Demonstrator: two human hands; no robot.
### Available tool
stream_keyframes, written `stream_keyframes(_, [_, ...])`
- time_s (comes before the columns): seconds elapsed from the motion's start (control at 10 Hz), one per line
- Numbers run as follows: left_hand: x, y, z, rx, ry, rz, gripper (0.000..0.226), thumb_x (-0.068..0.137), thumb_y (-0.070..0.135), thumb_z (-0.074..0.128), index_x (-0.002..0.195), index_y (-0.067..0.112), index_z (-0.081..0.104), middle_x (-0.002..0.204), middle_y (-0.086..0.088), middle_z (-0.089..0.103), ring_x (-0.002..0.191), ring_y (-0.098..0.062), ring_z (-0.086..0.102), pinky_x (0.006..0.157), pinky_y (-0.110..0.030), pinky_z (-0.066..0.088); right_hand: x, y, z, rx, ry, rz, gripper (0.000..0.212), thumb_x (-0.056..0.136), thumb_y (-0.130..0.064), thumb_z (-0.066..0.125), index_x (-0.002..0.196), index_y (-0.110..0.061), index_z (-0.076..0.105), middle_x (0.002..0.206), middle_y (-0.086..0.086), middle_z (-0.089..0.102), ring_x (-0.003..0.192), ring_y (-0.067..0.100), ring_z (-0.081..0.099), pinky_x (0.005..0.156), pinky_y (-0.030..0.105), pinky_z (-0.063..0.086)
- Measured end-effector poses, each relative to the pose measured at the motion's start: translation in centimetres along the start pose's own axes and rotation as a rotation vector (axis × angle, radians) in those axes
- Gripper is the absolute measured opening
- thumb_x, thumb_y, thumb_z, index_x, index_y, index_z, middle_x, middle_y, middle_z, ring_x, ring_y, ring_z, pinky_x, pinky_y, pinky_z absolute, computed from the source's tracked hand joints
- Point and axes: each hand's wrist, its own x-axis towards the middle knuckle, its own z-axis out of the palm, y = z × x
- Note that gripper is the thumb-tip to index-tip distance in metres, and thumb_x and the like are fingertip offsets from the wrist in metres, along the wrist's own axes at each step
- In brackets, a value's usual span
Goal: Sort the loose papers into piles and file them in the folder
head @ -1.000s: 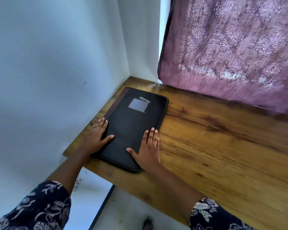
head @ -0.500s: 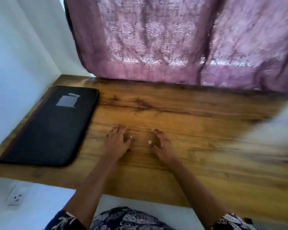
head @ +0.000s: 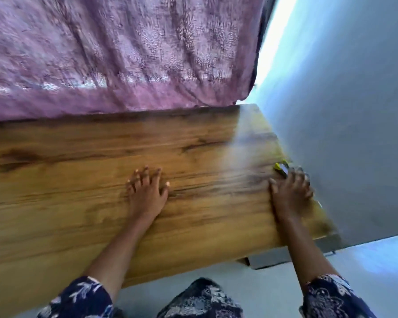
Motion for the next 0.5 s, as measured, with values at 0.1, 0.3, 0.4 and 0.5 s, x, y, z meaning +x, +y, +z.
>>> stream_keyframes(0.1, [0.0,-0.1,-0.1,0.013,0.014,0.004,0.059,0.097,0.051,0.039,0.151,0.03,0.028,0.16,-0.007,0.017,0.147,-0.035,0.01,0.117,-0.054,0.012,1.4,1.5,0.1,0.052,-0.051,0.077,0.057,0.085,-0.036,0.066,0.127,-0.001,0.051,0.126,0.025,0.053,0.116,0.041,0.046,0.091,0.051,0.035])
stream_keyframes(0.3, [-0.1,-0.1,0.0,0.019,0.01,-0.011,0.059,0.098,0.053,0.035,0.152,0.031,0.024,0.162,-0.004,0.012,0.148,-0.032,0.007,0.117,-0.051,0.011,1.9,1.7,0.0,0.158,-0.007,0.14,0.036,0.087,-0.025,0.064,0.113,0.0,0.06,0.114,0.024,0.056,0.109,0.04,0.047,0.084,0.048,0.038])
stream_keyframes(0.4, [0.0,-0.2,-0.5,-0.014,0.014,0.002,0.058,0.098,0.052,0.036,0.151,0.031,0.025,0.162,-0.003,0.012,0.148,-0.03,0.005,0.117,-0.048,0.009,1.5,0.6,-0.9,0.13,-0.018,0.137,0.047,0.084,-0.03,0.067,0.122,-0.004,0.057,0.119,0.023,0.053,0.111,0.04,0.046,0.085,0.049,0.037])
stream_keyframes(0.5, [-0.9,-0.6,-0.5,-0.103,0.048,0.012,0.054,0.098,0.048,0.043,0.147,0.028,0.036,0.158,-0.002,0.025,0.147,-0.025,0.015,0.115,-0.042,0.014,-2.1,-3.5,-0.8,0.153,0.057,-0.089,0.052,0.081,-0.035,0.068,0.125,-0.009,0.057,0.121,0.018,0.056,0.113,0.038,0.05,0.089,0.05,0.038])
